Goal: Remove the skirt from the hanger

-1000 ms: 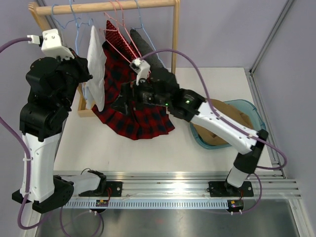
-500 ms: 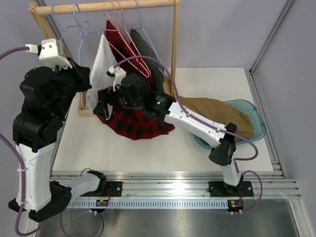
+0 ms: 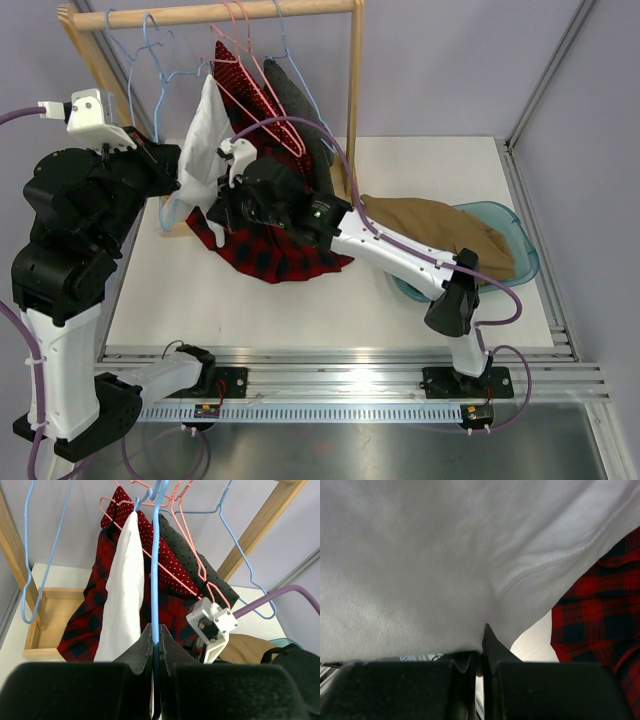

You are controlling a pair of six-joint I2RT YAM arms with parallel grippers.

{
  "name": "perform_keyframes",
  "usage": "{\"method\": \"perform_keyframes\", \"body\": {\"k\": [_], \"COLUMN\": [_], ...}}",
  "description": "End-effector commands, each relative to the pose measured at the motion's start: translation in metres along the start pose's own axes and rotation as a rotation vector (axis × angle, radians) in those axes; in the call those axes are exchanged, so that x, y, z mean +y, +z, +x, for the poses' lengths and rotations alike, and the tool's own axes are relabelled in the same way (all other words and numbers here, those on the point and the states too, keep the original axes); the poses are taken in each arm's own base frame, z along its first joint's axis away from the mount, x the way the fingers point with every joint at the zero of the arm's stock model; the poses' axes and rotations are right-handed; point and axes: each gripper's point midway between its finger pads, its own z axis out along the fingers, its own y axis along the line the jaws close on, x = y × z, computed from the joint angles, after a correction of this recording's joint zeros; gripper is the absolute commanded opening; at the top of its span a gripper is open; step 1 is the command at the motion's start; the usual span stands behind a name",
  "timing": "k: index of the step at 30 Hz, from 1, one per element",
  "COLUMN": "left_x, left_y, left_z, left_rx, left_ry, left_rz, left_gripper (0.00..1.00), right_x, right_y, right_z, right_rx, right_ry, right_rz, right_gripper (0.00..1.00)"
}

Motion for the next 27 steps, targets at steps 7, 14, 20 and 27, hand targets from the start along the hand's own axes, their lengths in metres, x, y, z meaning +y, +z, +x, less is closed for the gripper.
{"method": "perform_keyframes", "body": {"k": [7, 14, 20, 27], "left_x": [0.011, 0.025, 0.027, 0.032], "left_y": [-0.023, -0.025, -0.020, -0.023], "left_z": [-0.047, -0.045, -0.029, -0.015], "left_rx": [-0.193, -0.208, -0.179, -0.148], "left_ry": [0.000, 0.045, 0.057, 0.084], "left_rz": [-0.048, -0.107, -0.109, -0.113], "left_gripper": [0.00, 0.00, 0.00, 0.00], "right_x": [-0.040, -0.091, -0.096, -0.120], "right_y": [-0.020, -0.074, -0.148, -0.284], "right_z": [0.117, 0.225, 0.102, -0.067], "right_rx": [0.117, 0.261, 0.007, -0.377], "right_ry": [0.071, 0.146, -0.019, -0.201], "right_rz": [0.092, 0.225, 0.380, 0.676], "right_gripper": [0.00, 0.00, 0.00, 0.00]}}
